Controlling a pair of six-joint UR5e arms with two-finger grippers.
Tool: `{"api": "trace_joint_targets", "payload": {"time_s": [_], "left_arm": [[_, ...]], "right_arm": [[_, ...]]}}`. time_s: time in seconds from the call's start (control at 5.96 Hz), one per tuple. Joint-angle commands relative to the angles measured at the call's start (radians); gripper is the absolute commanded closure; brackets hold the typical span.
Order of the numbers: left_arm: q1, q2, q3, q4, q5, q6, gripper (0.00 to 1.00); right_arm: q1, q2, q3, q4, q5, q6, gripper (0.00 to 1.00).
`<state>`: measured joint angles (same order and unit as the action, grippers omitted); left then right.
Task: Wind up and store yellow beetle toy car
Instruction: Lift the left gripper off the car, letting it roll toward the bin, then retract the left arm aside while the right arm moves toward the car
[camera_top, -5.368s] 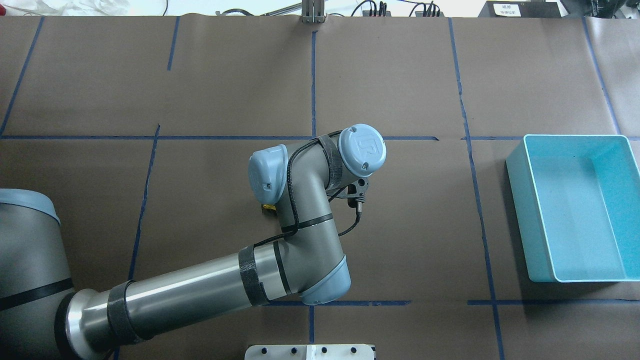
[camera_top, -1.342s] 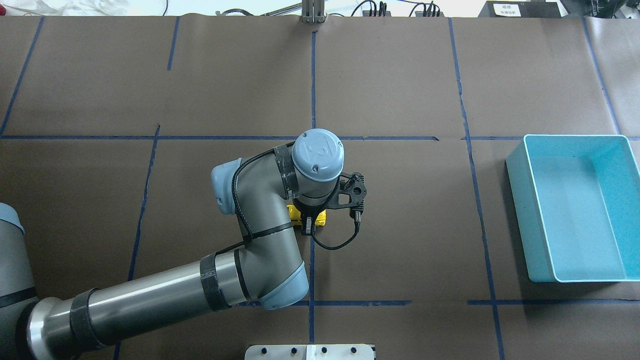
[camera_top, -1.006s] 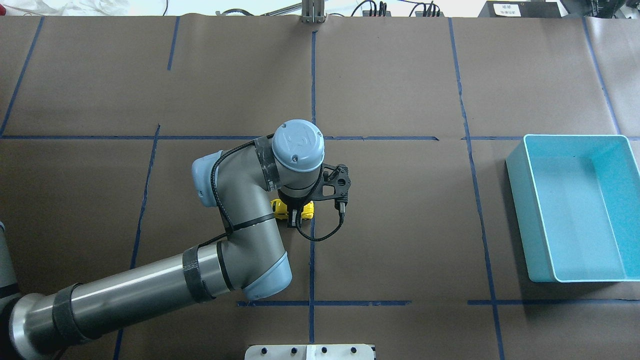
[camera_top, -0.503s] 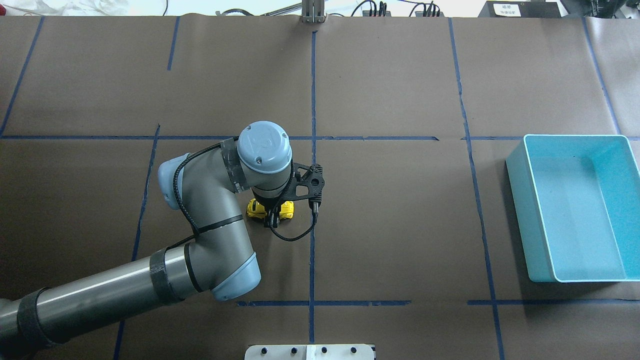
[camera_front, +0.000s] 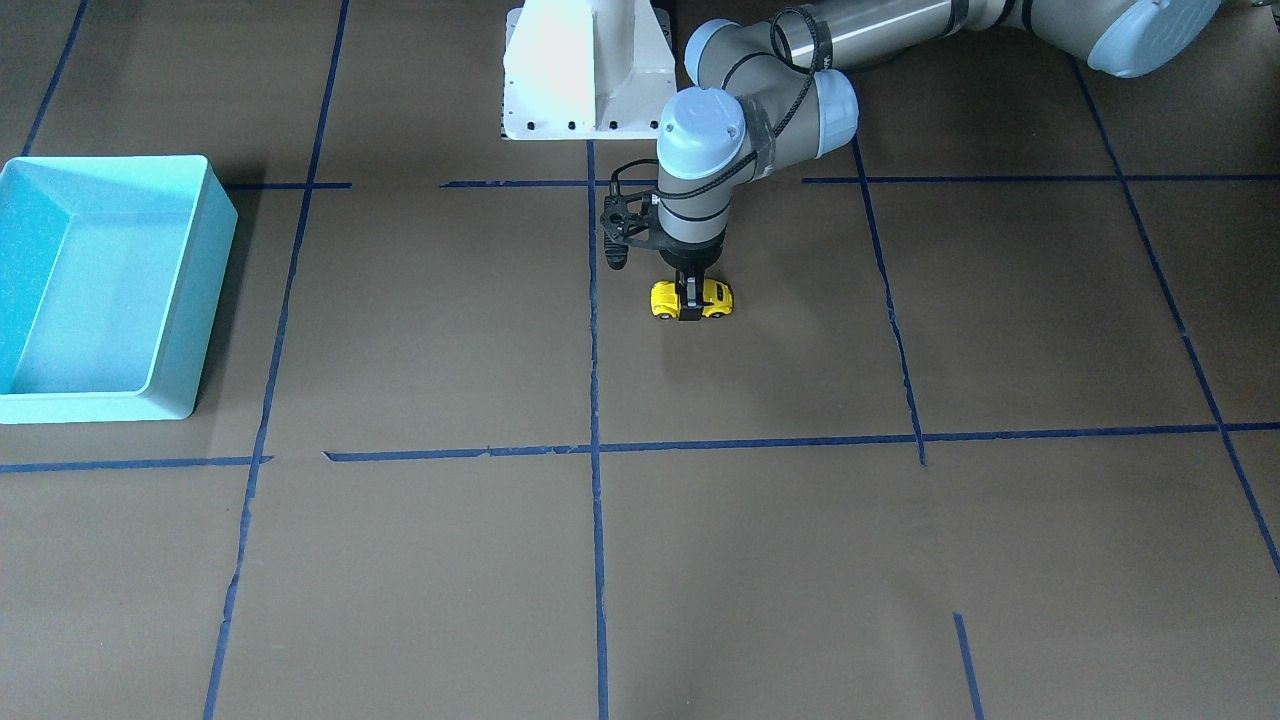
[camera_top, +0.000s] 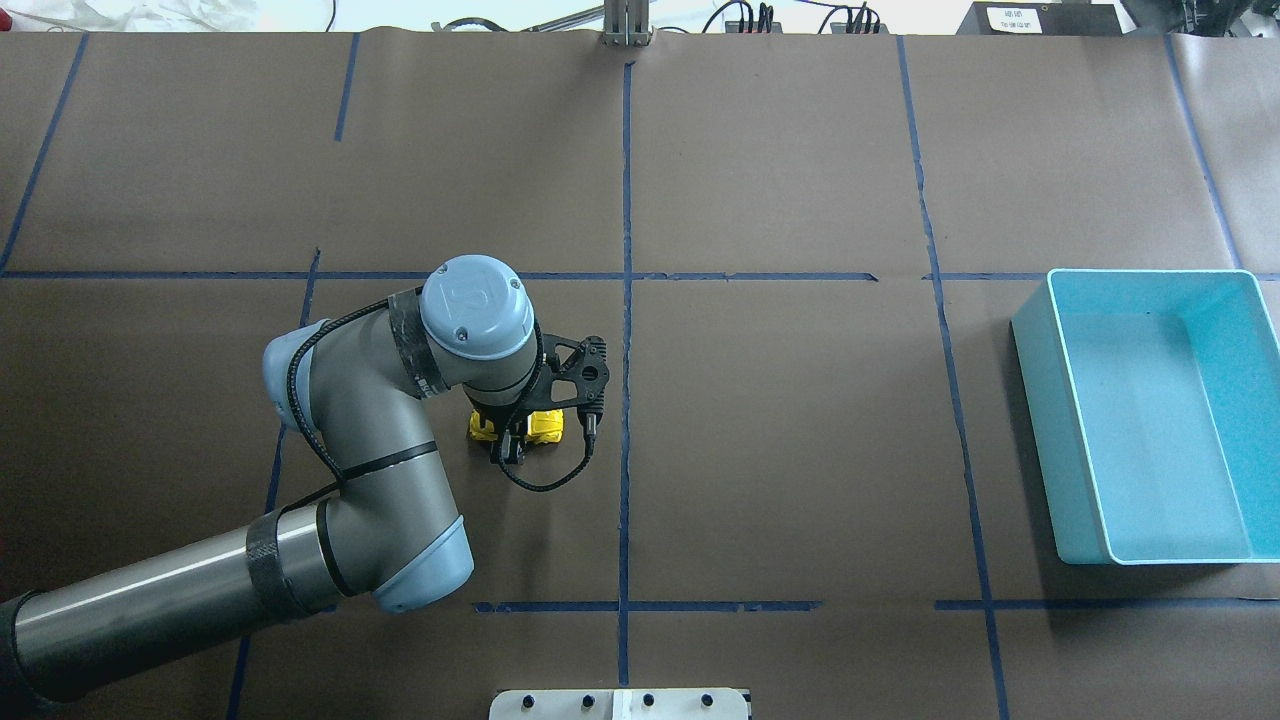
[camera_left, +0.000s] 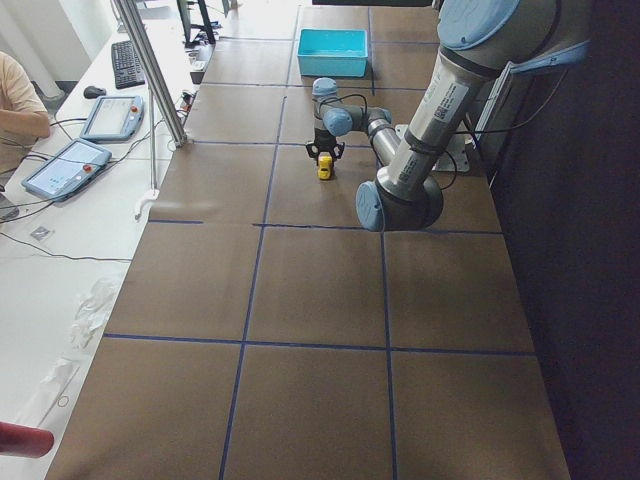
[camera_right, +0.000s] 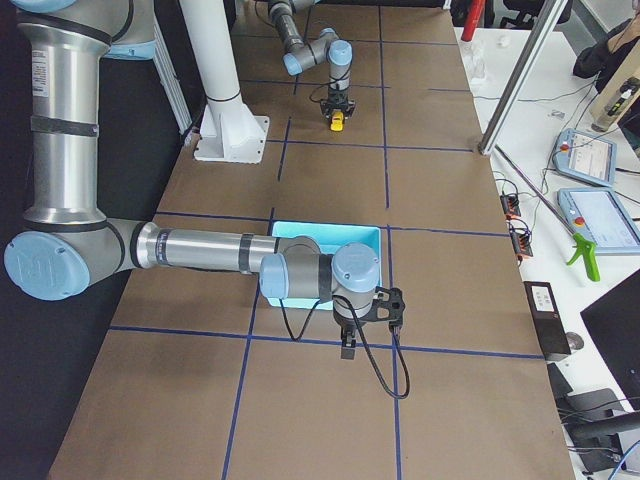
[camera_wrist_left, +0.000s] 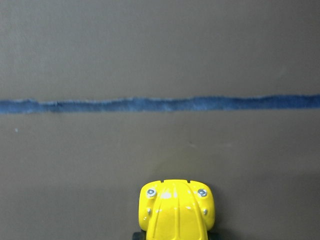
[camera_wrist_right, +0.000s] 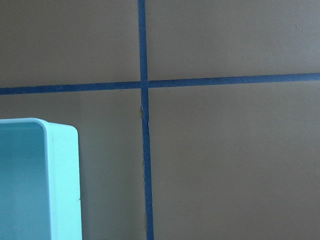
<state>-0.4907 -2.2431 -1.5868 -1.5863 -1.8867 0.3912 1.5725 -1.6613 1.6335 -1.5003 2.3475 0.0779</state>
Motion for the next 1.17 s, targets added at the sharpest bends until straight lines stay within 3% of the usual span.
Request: {"api": "trace_joint_targets", "payload": {"time_s": [0.0, 0.5, 0.84, 1.01], "left_arm": [[-0.034, 0.003, -0.022, -0.003, 0.0, 0.003, 0.0], [-0.045, 0.072, -0.151, 0.035, 0.0, 0.003, 0.0], [-0.148, 0.274, -0.372, 0.152, -0.024, 0.003, 0.0], [-0.226, 0.363, -0.445, 0.157, -0.043, 0.003, 0.0]], "right_arm": [[-0.028, 0.002, -0.001, 0.0, 0.0, 0.002, 0.0], [-0.026, 0.002, -0.001, 0.0, 0.0, 0.002, 0.0], [-0.026, 0.003, 0.002, 0.002, 0.001, 0.006, 0.0], [-0.038, 0.055, 0.002, -0.015, -0.005, 0.013, 0.0]]}}
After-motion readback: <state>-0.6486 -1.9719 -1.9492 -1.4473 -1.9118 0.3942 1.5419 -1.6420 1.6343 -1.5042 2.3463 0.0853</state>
